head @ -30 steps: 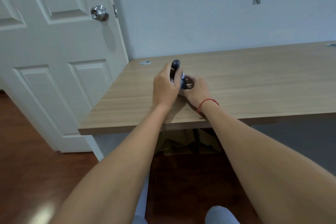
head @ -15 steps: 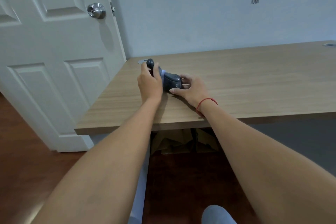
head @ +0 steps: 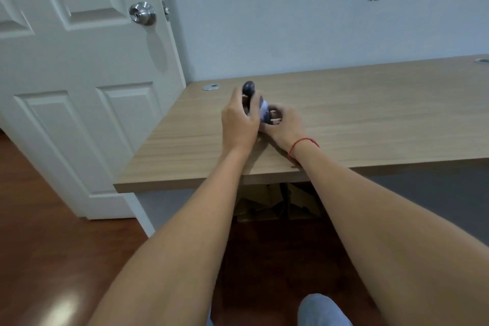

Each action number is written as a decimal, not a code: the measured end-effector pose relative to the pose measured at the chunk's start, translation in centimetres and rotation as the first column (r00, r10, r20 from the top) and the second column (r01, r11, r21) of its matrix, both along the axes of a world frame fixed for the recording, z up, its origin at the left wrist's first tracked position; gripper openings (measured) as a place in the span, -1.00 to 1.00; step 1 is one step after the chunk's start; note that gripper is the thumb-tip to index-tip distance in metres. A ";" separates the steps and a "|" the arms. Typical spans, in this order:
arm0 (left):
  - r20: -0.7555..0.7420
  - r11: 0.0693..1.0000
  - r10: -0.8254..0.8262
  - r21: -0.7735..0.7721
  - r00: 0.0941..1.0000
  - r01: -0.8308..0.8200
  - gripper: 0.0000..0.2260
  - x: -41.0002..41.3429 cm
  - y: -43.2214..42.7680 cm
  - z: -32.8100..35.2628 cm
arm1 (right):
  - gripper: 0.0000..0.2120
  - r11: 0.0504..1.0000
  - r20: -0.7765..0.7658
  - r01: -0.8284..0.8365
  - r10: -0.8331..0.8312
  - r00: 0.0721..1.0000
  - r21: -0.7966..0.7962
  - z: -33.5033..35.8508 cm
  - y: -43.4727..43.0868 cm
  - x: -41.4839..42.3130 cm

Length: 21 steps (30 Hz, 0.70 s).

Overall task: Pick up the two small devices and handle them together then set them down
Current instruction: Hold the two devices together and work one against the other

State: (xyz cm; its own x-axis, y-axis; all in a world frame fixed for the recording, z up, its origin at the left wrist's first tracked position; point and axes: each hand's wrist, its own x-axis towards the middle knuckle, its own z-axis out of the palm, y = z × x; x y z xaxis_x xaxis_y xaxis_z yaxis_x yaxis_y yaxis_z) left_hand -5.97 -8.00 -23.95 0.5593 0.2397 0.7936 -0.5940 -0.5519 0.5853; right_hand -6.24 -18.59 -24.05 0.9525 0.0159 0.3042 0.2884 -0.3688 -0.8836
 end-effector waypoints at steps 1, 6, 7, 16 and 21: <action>-0.032 0.997 0.051 -0.062 0.998 -0.053 -0.86 0.2 0.0 0.1 | -0.58 1.000 -0.002 0.003 -0.003 1.000 0.004 -0.1 0.1 -0.1; -0.023 0.989 -0.054 0.134 0.998 0.056 -0.88 0.2 -0.6 -0.4 | -0.52 0.998 -0.024 0.007 -0.005 1.000 0.067 -0.2 -0.2 0.1; -0.031 0.995 -0.018 0.097 0.999 0.021 -0.87 0.5 -0.5 -0.3 | -0.49 0.998 -0.024 0.001 0.001 1.000 0.070 -0.2 -0.2 0.1; -0.015 0.990 -0.061 0.130 0.998 0.063 -0.81 0.3 -0.4 -0.3 | -0.56 1.000 -0.078 -0.020 0.022 0.997 0.023 -0.4 -0.5 0.6; -0.083 0.991 0.129 -0.018 0.988 -0.131 -0.83 1.2 0.5 -0.1 | -0.31 0.998 -0.081 0.025 -0.030 0.996 -0.051 -0.4 -0.4 0.6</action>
State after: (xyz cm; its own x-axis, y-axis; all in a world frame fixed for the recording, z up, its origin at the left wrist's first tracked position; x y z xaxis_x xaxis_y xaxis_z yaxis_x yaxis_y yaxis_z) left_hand -4.82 -7.46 -24.09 0.5849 0.3320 0.7401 -0.4680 -0.6071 0.6422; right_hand -5.61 -19.01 -24.47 0.9745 0.0025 0.2245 0.2048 -0.4197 -0.8842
